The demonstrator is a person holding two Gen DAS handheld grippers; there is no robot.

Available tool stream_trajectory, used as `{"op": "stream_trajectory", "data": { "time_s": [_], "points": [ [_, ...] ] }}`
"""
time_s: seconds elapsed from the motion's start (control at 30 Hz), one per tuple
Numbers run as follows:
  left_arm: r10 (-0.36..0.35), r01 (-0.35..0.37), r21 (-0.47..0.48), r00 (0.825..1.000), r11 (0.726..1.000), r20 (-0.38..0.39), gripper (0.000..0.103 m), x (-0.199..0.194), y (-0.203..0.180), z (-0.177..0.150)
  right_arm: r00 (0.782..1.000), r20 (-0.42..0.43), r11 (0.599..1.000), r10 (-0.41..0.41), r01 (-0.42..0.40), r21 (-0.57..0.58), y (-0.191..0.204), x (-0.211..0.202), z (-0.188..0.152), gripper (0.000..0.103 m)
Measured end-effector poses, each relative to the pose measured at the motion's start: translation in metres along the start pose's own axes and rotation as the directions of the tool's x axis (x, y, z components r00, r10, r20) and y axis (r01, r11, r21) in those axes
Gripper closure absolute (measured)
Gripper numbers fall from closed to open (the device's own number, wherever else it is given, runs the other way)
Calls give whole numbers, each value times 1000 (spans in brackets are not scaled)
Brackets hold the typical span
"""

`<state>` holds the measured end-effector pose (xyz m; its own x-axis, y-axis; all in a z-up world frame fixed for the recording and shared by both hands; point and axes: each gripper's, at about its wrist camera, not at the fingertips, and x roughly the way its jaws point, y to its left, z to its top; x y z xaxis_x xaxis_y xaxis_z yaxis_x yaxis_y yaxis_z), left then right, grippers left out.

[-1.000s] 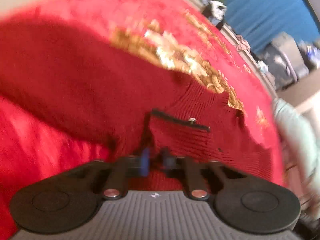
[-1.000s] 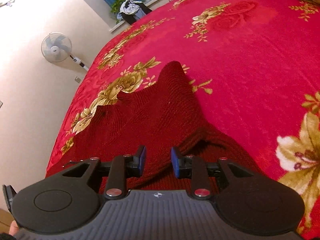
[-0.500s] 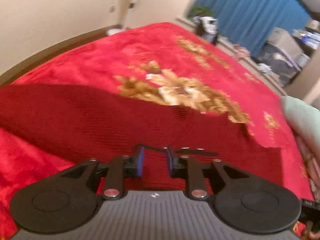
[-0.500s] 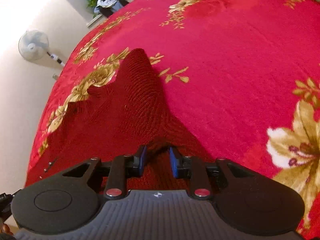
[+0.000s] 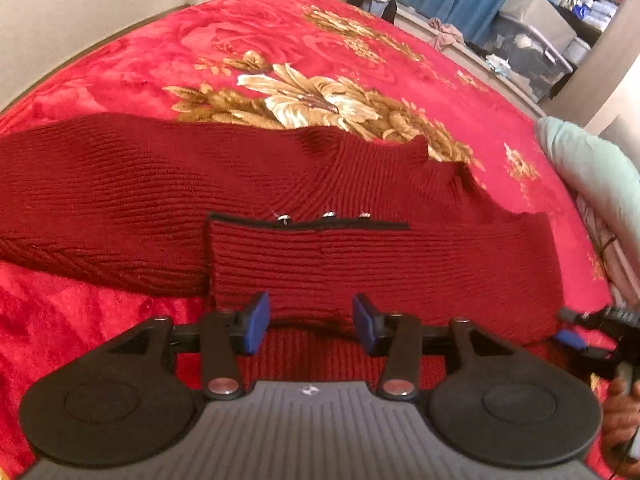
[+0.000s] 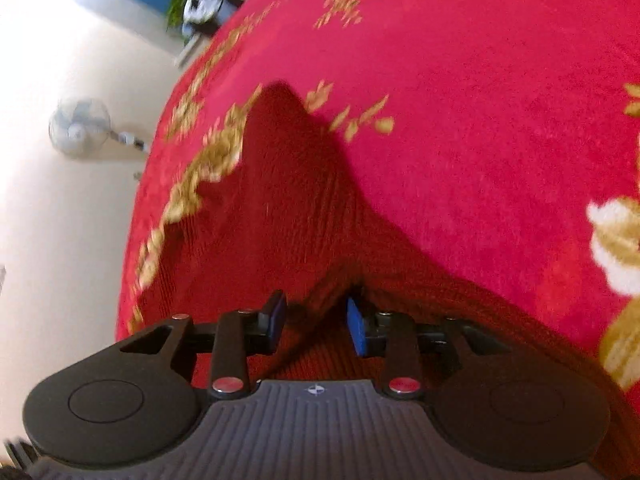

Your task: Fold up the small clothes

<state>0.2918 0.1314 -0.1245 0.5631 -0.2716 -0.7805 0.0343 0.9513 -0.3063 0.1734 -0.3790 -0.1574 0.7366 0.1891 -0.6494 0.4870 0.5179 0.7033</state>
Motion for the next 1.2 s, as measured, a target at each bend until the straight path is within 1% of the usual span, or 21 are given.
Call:
{"op": "stream_trajectory", "data": {
  "time_s": [0.03,0.07,0.13,0.2,0.27,0.33,0.37,0.43,0.5,0.57,0.6,0.63,0.7,0.77,0.8,0.83,0.9,0.93,1.0,1.07,1.2],
  "points": [
    [3,-3,4,1000,1000,-6,52,3,-1,-2,1000,-4,1000,5,-5,11,-1,0,1,70],
    [9,-9,8,1000,1000,-9,52,4,-2,-3,1000,-7,1000,4,-3,16,-2,1,1,80],
    [12,-12,7,1000,1000,-5,52,8,-4,-2,1000,3,1000,-7,7,18,-6,-1,-1,88],
    [1,-1,1,1000,1000,5,53,10,-5,-1,1000,31,999,-1,-1,41,-13,-10,1,90],
    [-26,26,-4,1000,1000,10,56,12,-8,-2,996,87,999,-7,2,52,-13,-20,3,91],
    [-32,32,19,999,999,13,55,15,-14,-2,988,151,998,-27,19,60,-16,-31,4,92],
    [-22,21,41,1000,999,20,55,14,-18,-2,987,157,997,-39,29,67,-18,-31,4,92],
    [-1,-1,63,999,998,38,55,11,-22,-1,989,130,995,-69,59,76,-20,-28,0,91],
    [4,-8,64,997,998,72,55,5,-22,1,987,131,994,-95,87,60,-13,-32,-4,90],
    [-18,13,55,996,998,87,55,1,-20,2,984,153,995,-96,97,0,3,-38,-9,87],
    [-17,12,60,997,998,77,55,4,-19,1,981,172,994,-93,102,-43,12,-43,-13,87],
    [1,-5,74,999,997,51,55,9,-20,-1,978,194,991,-73,93,-95,22,-46,-16,87],
    [63,-61,126,998,990,-12,54,21,-23,-6,976,216,975,-40,85,-205,39,-46,-20,87],
    [77,-78,152,997,985,12,53,19,-27,-6,976,212,959,-42,99,-265,43,-39,-20,86],
    [70,-72,145,997,987,16,53,17,-28,-5,982,178,957,-56,103,-270,41,-32,-14,85],
    [63,-64,137,998,988,18,52,16,-27,-5,985,144,957,-98,133,-259,36,-24,-11,84],
    [72,-73,144,997,987,13,52,18,-28,-6,975,104,953,-197,215,-212,20,-12,-6,85],
    [79,-80,154,997,985,12,52,19,-29,-7,973,87,953,-216,229,-196,14,-9,-4,85],
    [84,-86,166,996,982,14,51,19,-31,-7,973,80,958,-216,227,-173,10,-11,-2,83],
    [81,-82,164,997,983,13,51,17,-30,-6,973,92,954,-211,226,-195,17,-16,-1,79],
    [86,-88,167,996,982,19,51,16,-31,-7,975,148,944,-164,199,-262,35,-24,-2,79]
  ]
}}
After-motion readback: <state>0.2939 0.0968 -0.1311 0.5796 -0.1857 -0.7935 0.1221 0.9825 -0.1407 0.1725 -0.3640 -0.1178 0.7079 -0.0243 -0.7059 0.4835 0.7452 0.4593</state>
